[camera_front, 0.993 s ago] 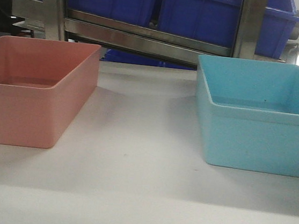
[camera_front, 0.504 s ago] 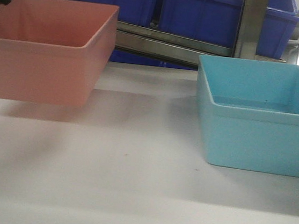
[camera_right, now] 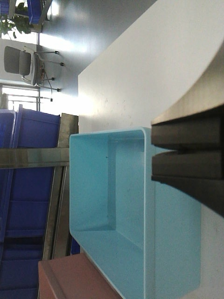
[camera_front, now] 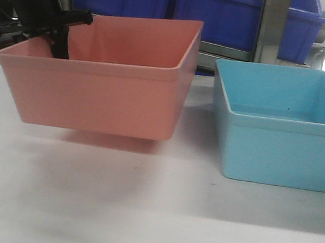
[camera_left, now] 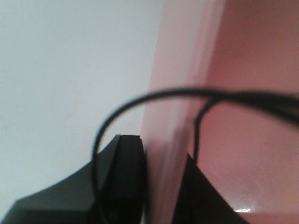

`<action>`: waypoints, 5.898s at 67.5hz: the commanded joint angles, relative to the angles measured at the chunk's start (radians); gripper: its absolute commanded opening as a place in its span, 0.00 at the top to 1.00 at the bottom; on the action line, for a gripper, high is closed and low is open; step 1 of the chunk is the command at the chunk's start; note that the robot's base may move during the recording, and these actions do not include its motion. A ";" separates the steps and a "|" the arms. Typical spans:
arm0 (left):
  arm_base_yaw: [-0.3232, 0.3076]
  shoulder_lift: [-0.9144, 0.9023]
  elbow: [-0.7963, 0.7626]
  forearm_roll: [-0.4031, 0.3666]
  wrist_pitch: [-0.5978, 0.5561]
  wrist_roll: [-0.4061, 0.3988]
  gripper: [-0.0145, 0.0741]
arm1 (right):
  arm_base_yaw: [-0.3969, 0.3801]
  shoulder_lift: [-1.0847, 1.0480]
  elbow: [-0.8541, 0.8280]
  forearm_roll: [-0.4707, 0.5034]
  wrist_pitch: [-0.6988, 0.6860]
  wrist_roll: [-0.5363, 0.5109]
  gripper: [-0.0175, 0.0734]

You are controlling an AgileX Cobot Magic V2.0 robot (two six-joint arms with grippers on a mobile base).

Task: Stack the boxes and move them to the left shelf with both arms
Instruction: 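Lower the pink tub toward the blue tub and release the left gripper, then move the right gripper to the blue tub's rim and grasp it, then lift the blue tub with the right gripper over the pink tub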

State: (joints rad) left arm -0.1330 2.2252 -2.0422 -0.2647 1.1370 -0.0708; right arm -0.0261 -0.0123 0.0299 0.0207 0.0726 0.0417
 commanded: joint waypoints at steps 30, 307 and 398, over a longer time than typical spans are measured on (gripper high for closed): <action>-0.028 0.030 -0.029 -0.047 -0.016 -0.106 0.84 | -0.002 -0.017 -0.024 0.003 -0.101 -0.004 0.75; -0.028 -1.234 1.150 0.136 -0.794 0.150 0.84 | -0.063 2.063 -1.731 -0.054 0.820 -0.123 0.74; -0.028 -1.234 1.150 0.134 -0.798 0.150 0.84 | 0.083 1.897 -2.121 0.364 1.103 0.200 0.75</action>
State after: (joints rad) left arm -0.1562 1.0126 -0.8639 -0.1200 0.4183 0.0802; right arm 0.0230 1.9629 -2.0512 0.3045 1.2370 0.1964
